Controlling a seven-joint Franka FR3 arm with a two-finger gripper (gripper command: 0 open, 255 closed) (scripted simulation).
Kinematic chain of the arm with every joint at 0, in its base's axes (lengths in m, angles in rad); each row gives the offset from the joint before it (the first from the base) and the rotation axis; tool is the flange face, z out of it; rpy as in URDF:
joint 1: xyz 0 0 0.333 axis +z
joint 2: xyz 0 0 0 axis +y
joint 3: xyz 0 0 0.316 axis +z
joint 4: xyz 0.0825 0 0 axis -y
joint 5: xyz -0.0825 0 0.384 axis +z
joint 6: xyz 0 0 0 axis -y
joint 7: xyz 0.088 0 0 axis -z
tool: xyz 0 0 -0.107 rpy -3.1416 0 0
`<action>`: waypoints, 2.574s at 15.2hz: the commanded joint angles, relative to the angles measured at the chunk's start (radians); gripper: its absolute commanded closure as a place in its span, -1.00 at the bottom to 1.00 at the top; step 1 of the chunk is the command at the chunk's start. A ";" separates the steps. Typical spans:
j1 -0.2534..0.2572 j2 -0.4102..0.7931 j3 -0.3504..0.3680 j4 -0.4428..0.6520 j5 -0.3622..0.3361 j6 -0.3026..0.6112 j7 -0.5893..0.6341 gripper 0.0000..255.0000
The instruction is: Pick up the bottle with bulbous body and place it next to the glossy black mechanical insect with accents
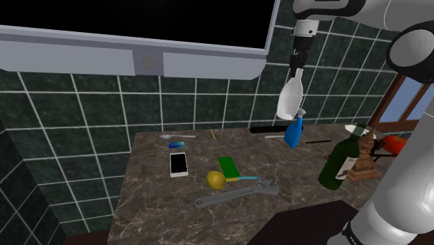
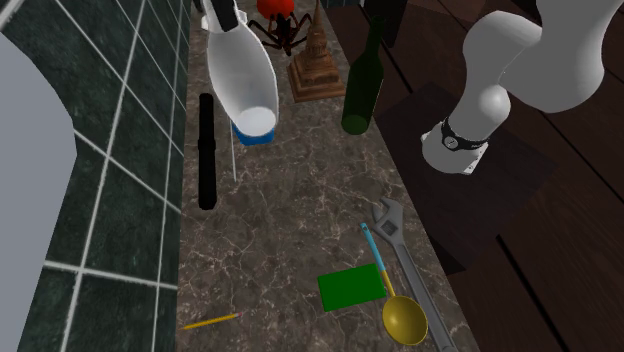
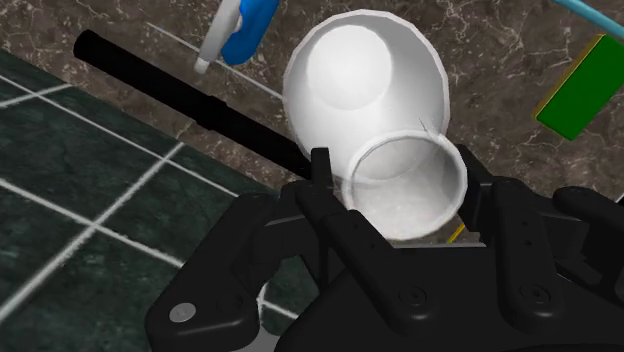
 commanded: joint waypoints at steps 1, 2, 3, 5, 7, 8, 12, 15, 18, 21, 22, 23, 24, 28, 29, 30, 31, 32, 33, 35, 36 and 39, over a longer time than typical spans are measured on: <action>-0.023 -0.020 -0.019 -0.021 -0.007 0.004 -0.045 1.00; -0.035 -0.025 -0.030 -0.027 -0.008 0.007 -0.067 1.00; -0.047 -0.029 -0.040 -0.032 -0.010 0.010 -0.090 1.00; -0.072 -0.033 -0.062 -0.038 -0.012 0.014 -0.137 1.00; -0.098 -0.032 -0.084 -0.038 -0.012 0.017 -0.184 1.00; -0.111 -0.030 -0.095 -0.036 -0.012 0.019 -0.209 1.00; -0.167 -0.009 -0.141 -0.015 -0.003 0.021 -0.309 1.00; -0.213 0.021 -0.175 0.017 0.012 0.020 -0.387 1.00; -0.266 0.062 -0.208 0.063 0.035 0.014 -0.468 1.00; -0.326 0.117 -0.238 0.125 0.067 0.002 -0.550 1.00; -0.349 0.138 -0.247 0.150 0.079 -0.004 -0.577 1.00; -0.373 0.161 -0.255 0.177 0.093 -0.010 -0.605 1.00; -0.398 0.185 -0.263 0.207 0.108 -0.018 -0.632 1.00; -0.417 0.194 -0.269 0.174 0.113 0.023 -0.658 1.00; -0.412 0.187 -0.268 0.151 0.109 0.040 -0.655 1.00; -0.408 0.180 -0.268 0.128 0.106 0.057 -0.653 1.00; -0.404 0.174 -0.267 0.106 0.102 0.073 -0.651 1.00; -0.400 0.168 -0.267 0.085 0.099 0.089 -0.649 1.00; -0.396 0.163 -0.267 0.065 0.096 0.105 -0.647 1.00; -0.390 0.154 -0.266 0.026 0.091 0.135 -0.643 1.00; -0.388 0.150 -0.265 0.008 0.089 0.150 -0.641 1.00; -0.381 0.141 -0.264 -0.045 0.084 0.195 -0.637 1.00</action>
